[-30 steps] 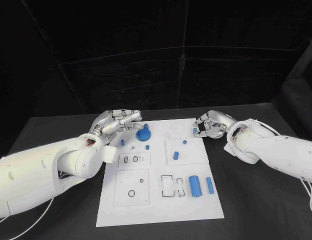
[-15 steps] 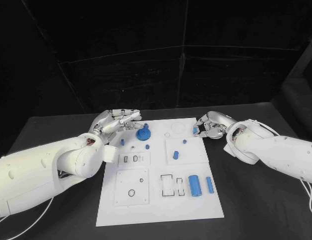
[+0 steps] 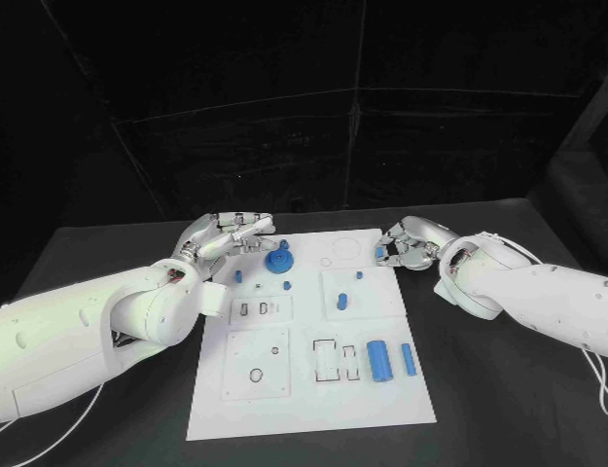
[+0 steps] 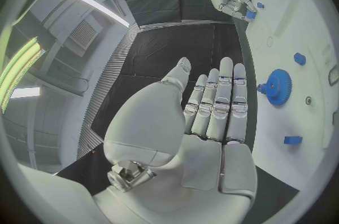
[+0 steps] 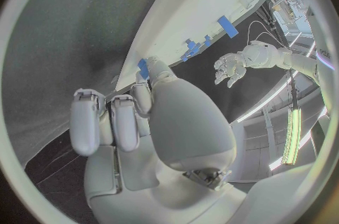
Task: Assemble the parts on the task board
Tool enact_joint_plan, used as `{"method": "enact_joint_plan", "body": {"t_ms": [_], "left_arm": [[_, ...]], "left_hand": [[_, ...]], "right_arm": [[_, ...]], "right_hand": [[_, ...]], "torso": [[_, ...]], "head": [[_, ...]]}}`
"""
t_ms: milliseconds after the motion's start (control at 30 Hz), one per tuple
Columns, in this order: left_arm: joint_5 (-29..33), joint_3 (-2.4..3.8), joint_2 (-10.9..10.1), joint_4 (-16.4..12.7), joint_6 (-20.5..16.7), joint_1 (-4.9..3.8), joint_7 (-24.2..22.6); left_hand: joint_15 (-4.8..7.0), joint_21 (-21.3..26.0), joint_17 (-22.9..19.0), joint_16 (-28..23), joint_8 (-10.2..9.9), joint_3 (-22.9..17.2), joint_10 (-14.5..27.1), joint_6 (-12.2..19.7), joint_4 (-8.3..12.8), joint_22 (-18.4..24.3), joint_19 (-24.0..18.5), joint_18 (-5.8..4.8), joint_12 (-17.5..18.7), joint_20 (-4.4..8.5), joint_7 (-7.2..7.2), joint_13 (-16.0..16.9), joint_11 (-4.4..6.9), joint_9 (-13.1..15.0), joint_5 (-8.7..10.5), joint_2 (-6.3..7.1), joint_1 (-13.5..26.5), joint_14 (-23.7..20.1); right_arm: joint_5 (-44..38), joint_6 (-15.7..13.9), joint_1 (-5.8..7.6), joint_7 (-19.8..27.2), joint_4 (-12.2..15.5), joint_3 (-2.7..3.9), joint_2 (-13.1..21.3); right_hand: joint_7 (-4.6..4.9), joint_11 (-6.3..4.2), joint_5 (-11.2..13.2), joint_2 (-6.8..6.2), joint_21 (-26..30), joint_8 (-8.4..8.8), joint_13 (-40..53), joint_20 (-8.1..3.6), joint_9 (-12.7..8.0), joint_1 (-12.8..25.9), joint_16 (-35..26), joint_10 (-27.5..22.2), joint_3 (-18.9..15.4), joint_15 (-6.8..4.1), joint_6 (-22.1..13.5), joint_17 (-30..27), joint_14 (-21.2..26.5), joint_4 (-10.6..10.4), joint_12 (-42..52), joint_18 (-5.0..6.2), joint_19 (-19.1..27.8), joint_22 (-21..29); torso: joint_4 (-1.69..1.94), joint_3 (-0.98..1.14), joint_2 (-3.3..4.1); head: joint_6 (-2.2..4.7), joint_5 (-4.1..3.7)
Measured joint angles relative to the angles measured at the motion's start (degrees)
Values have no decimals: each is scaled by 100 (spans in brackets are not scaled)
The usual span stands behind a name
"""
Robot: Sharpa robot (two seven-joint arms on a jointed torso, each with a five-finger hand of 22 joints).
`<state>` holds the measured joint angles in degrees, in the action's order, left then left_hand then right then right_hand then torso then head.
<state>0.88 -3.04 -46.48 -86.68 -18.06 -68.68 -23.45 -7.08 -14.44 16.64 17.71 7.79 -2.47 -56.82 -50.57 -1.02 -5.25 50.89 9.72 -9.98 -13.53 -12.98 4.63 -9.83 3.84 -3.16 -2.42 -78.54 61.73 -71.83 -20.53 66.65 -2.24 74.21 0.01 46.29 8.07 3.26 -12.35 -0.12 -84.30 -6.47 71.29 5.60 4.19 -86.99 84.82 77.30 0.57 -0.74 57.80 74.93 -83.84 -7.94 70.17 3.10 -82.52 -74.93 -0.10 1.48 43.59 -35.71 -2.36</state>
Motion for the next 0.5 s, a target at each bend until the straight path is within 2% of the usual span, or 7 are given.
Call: {"method": "enact_joint_plan", "body": {"t_ms": [133, 233, 467, 500], "left_arm": [[0, 0, 0, 9, 2, 0, 2], [0, 0, -1, 15, 5, 0, 6], [1, 0, -3, 21, 12, 0, 18], [1, 0, -3, 21, 13, 0, 19]], "left_hand": [[0, 0, 0, 0, 0, 0, 0, 0, 0, 4, 0, 0, 0, 0, 0, 0, 0, 0, 0, 0, 0, 0], [0, 24, 6, 0, -23, 16, 0, 0, 16, 10, 0, 0, 0, 0, 0, -6, 0, 0, 0, 0, 0, 0], [0, 23, 5, 0, -23, 16, 0, 0, 16, 9, 0, 0, 24, 0, 0, -6, 0, 0, 0, 0, 0, 0], [0, 23, 5, 0, -23, 16, 0, 0, 16, 9, 0, 0, 24, 0, 0, -6, 0, 0, 0, 0, 0, 0]], "right_arm": [[0, -13, -1, -6, -5, -1, -4], [0, -28, -3, -14, -7, -1, -7], [6, -49, -3, -32, 1, -1, -18], [7, -50, -3, -34, 2, -1, -19]], "right_hand": [[3, 0, 0, -2, 0, 17, -4, 0, -16, 2, 0, 0, 0, 0, -3, 0, 0, 0, -7, 0, 0, 0], [44, 0, 0, -41, 0, 88, -88, 0, -39, 41, 0, 0, 0, 0, -103, 0, 0, 0, -79, -1, 0, 0], [44, 3, 0, -55, 0, 88, -125, 0, -34, 55, 0, -3, 20, 0, -103, -1, 0, -20, -117, -1, 0, 1], [20, 3, 0, -55, 0, 81, -126, 0, -27, 55, 0, -3, 24, 0, -80, -1, 0, -24, -117, 0, 0, 1]], "torso": [[1, -1, 0], [1, -1, 0], [4, -1, 0], [5, -2, 0]], "head": [[1, -1], [2, -1], [-1, 1], [-1, 1]]}}
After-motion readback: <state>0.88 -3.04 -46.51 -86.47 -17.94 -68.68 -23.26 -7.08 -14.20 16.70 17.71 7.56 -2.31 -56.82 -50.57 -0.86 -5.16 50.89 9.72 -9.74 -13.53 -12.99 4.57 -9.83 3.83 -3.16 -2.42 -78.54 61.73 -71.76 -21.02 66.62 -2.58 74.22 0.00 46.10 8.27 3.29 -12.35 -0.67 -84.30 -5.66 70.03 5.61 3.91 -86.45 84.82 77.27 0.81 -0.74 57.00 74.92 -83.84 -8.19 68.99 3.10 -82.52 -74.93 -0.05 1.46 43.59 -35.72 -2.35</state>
